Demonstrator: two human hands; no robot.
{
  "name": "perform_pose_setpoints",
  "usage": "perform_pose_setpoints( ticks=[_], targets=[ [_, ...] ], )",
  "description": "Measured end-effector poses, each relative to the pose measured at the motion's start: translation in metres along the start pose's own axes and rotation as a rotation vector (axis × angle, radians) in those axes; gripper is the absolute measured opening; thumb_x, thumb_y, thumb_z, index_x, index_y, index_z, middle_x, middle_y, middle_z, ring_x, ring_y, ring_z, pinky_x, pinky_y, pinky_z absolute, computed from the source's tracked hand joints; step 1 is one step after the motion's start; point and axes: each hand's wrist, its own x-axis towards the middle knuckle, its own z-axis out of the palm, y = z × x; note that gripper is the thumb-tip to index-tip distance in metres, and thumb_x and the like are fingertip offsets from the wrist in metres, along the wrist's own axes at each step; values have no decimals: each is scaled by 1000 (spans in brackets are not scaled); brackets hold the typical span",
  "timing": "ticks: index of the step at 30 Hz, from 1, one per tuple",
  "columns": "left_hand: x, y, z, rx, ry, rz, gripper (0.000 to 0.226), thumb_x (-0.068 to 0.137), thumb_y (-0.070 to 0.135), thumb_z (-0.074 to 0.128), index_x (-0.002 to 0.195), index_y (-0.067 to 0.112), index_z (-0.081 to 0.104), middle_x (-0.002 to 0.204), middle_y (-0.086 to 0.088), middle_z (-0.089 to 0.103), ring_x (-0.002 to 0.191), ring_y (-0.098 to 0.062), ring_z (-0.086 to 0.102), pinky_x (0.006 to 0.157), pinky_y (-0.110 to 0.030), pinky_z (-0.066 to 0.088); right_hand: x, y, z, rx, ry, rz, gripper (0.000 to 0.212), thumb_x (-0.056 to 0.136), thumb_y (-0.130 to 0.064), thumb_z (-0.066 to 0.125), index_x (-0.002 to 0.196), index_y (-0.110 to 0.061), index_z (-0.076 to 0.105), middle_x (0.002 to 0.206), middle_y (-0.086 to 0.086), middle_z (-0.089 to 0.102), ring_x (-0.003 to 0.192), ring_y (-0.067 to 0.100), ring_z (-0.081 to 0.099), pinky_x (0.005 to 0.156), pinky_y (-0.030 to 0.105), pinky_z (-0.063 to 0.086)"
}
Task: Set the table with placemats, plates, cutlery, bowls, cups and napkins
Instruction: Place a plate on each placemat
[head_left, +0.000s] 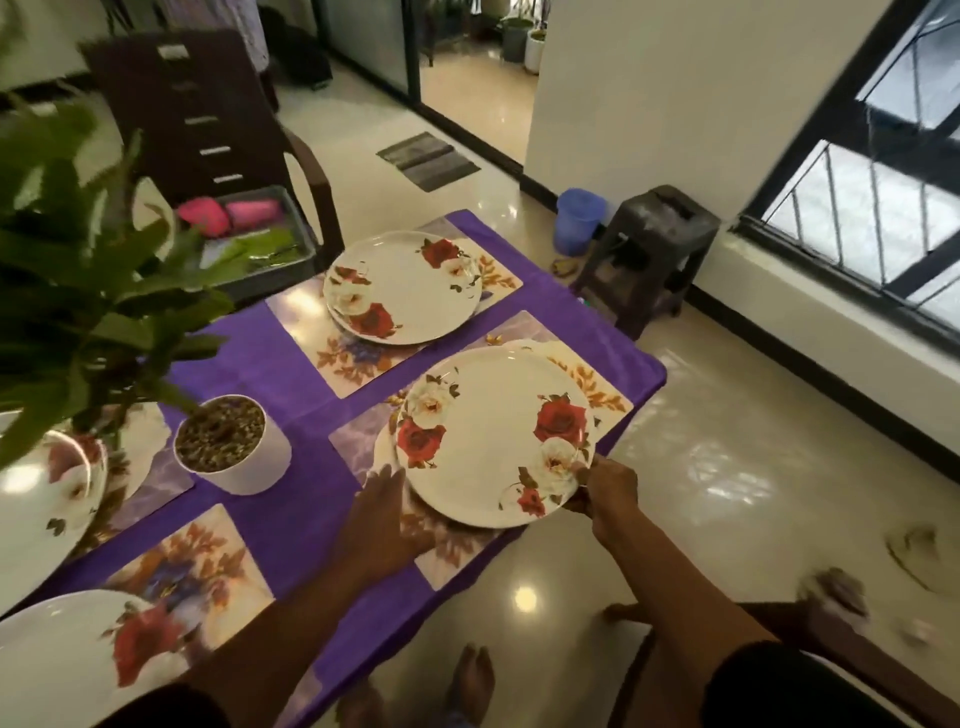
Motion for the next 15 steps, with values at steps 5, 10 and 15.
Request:
perform_pose_setpoints(
  ticks=[5, 10, 15],
  targets=[
    [21, 26, 18, 44, -20, -7, 117, 82, 60, 77, 164, 19, 3, 173, -9, -1, 160, -32, -3, 129, -48, 12, 32, -17, -16, -53, 26, -22, 14, 97, -5, 65, 104, -13, 75, 104, 12, 76, 91, 34, 75, 71, 57, 63],
    [21, 27, 22, 223, 10, -35, 128, 75, 76, 71, 164, 24, -5, 173, -9, -4, 159, -35, 3, 125, -52, 21, 47, -26, -9, -351, 62, -176, 10, 89, -13, 76, 89, -23, 73, 98, 6, 75, 90, 30, 73, 75, 54, 63],
    [15, 19, 22, 346, 1, -19, 128, 73, 80, 67, 164, 29, -6, 173, -7, -3, 158, -37, 5, 123, -54, 27, 56, -19, -6, -927, 183, -396, 26, 93, -30, 72, 109, -9, 73, 106, 8, 74, 98, 26, 71, 76, 26, 47]
  ],
)
